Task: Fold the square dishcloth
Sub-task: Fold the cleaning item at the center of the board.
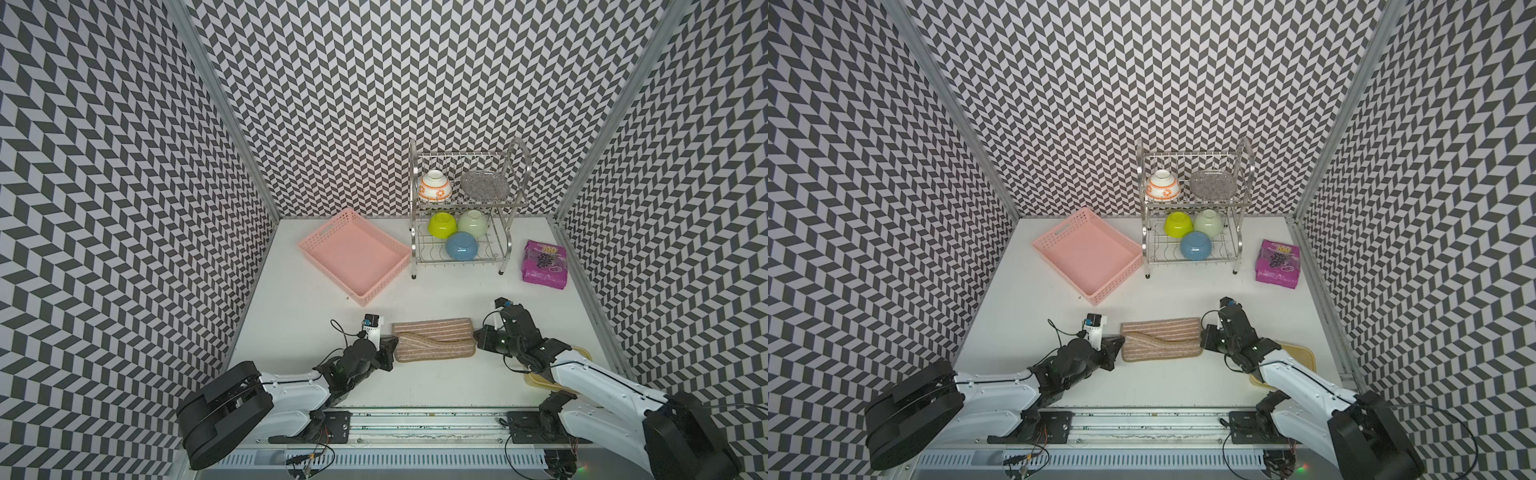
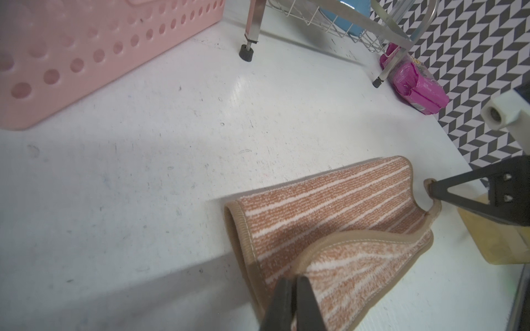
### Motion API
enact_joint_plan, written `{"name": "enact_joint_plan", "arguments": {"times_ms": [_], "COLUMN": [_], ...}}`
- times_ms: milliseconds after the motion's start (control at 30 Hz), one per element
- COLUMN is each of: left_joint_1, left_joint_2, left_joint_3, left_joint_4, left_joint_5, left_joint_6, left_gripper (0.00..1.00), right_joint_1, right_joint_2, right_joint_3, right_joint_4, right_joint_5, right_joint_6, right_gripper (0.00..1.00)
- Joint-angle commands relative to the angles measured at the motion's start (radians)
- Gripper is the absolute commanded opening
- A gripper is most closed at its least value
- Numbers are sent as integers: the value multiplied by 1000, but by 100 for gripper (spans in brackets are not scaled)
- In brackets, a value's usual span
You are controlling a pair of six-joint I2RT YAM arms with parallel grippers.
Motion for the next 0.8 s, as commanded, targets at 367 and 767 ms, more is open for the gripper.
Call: {"name": "enact_joint_plan", "arguments": {"times_ms": [367, 767], "left_joint_1": [-26, -27], "left_joint_2": [-206, -288], "left_joint_3": [-28, 9], "left_joint_4": [-212, -418], "left_joint_5": [34, 108], "left_joint_6": [-139, -309], "left_gripper": [62, 58], "right_joint_1": [19, 30], "right_joint_2": [-69, -92], "right_joint_3": [-14, 6], "right_joint_4": [-24, -75], "right_joint_5": [17, -17], "right_joint_6": [30, 80], "right_gripper": [26, 40]}}
